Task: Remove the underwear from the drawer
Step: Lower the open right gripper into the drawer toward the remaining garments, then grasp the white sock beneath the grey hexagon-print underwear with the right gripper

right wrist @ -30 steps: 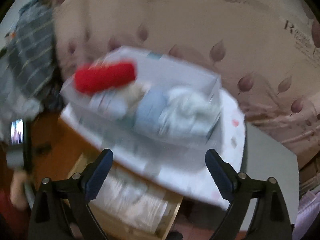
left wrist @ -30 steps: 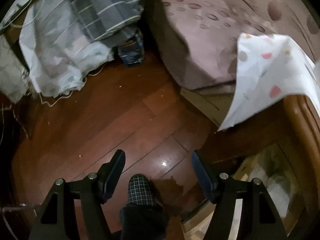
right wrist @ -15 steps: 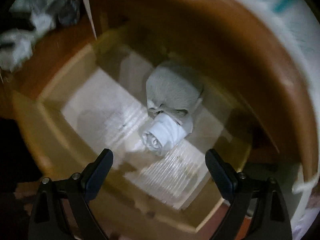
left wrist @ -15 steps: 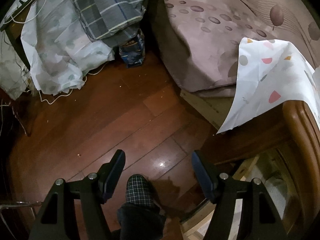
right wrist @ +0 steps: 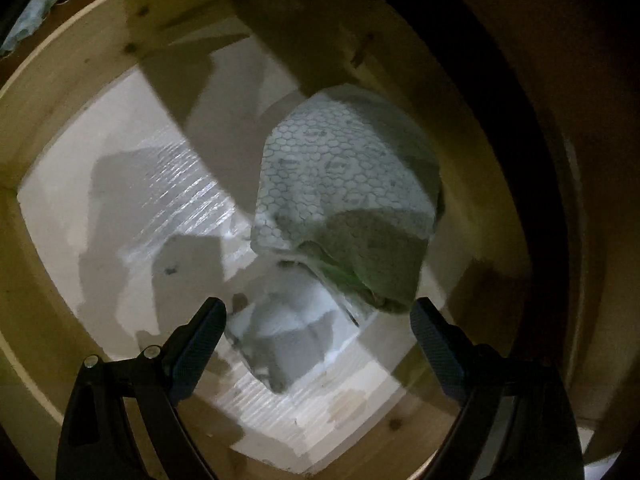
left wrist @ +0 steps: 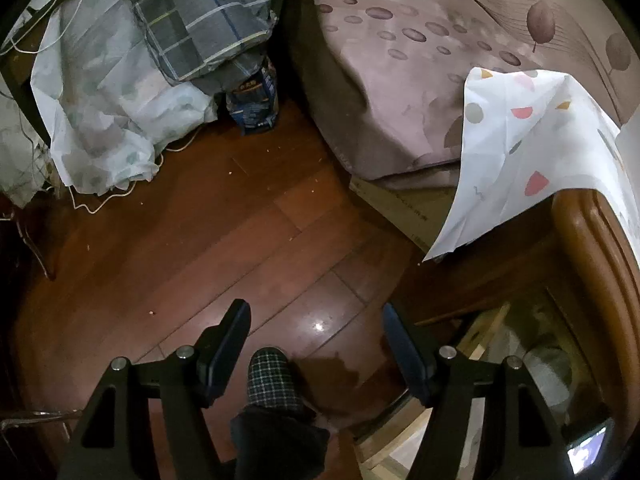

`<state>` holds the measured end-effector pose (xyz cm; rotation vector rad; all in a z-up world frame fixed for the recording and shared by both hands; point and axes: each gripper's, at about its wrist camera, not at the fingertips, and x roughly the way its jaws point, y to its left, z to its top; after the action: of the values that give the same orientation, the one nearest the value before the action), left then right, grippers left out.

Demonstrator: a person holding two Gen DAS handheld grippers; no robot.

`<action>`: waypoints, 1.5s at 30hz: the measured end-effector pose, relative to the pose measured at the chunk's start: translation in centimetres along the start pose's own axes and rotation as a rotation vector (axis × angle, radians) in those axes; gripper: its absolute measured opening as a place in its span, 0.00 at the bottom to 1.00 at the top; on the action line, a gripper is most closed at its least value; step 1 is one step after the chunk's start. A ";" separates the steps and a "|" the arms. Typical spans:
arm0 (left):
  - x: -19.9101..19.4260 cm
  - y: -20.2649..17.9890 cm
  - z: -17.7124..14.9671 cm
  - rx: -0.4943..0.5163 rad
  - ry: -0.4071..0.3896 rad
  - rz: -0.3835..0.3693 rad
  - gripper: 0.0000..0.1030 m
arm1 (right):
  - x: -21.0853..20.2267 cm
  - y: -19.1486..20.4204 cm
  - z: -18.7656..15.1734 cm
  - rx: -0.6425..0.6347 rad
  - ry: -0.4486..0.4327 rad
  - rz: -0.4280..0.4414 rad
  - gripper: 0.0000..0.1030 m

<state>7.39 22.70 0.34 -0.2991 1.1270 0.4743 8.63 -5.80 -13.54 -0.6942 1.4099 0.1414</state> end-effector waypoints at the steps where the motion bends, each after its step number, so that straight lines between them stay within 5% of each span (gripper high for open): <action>1: 0.0 0.1 -0.1 -0.003 0.001 -0.003 0.68 | 0.2 -0.1 0.0 0.006 0.001 -0.005 0.88; 15: 0.0 -0.5 -0.2 0.027 -0.002 0.000 0.68 | 2.5 -2.9 0.3 -0.001 -0.012 0.089 0.87; 29: 0.4 -1.2 -0.4 0.050 0.003 0.012 0.68 | 1.8 -4.5 -2.9 -0.026 -0.013 0.170 0.62; 36: 0.3 -1.4 -0.5 0.063 0.003 0.012 0.68 | 1.8 -5.5 -4.4 -0.057 0.016 0.193 0.64; 45: 0.3 -1.4 -0.5 0.063 0.008 0.013 0.68 | 3.8 -9.1 -3.4 0.053 0.067 0.311 0.68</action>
<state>7.79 21.33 -0.18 -0.2386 1.1498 0.4488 10.88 -16.03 -13.80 -0.4359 1.5745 0.3262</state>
